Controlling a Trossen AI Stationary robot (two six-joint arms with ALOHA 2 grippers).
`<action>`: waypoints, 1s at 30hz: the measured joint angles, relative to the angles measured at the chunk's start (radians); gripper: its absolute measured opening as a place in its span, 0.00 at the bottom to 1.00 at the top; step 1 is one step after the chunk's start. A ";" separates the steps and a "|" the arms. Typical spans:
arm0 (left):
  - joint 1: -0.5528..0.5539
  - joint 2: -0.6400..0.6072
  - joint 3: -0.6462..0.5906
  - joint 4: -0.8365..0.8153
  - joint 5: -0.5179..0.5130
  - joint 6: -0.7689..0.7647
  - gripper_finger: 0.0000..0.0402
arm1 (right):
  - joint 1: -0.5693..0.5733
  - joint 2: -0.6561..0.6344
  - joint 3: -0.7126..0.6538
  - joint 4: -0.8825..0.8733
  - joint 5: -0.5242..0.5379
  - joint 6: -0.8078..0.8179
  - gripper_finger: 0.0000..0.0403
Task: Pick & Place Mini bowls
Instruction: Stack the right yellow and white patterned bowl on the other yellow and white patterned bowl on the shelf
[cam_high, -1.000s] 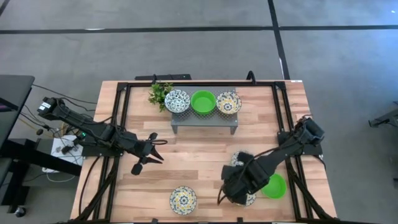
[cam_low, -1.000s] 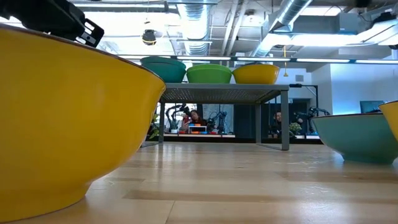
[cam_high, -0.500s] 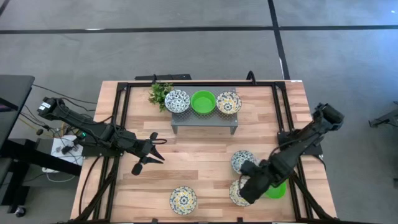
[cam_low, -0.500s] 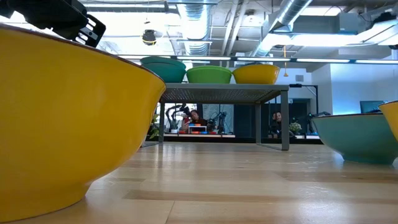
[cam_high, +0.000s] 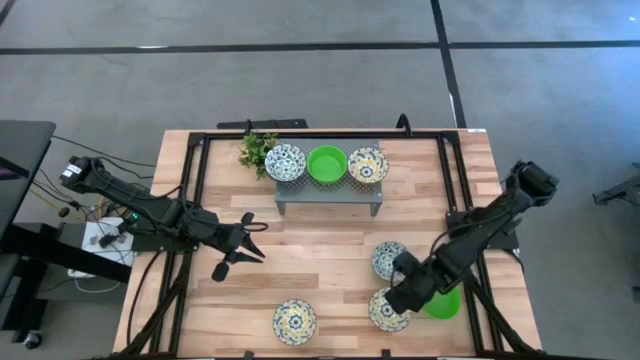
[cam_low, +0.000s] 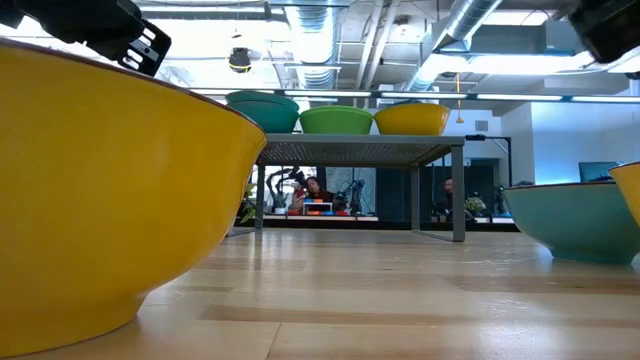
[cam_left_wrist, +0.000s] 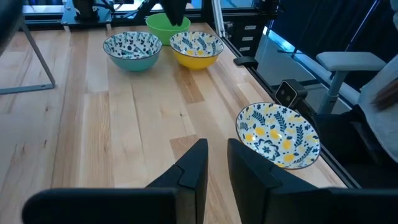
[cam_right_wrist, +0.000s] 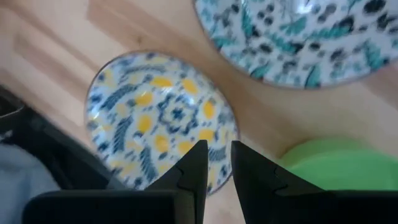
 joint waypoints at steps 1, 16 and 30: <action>0.000 0.000 0.000 0.000 0.000 0.000 0.16 | -0.007 0.008 0.000 -0.004 0.000 -0.015 0.17; 0.000 0.000 0.000 0.010 0.000 0.000 0.16 | -0.066 0.106 -0.001 0.023 -0.155 -0.124 0.17; 0.000 0.000 0.000 0.016 0.000 0.000 0.16 | -0.130 0.207 0.000 0.098 -0.207 -0.324 0.13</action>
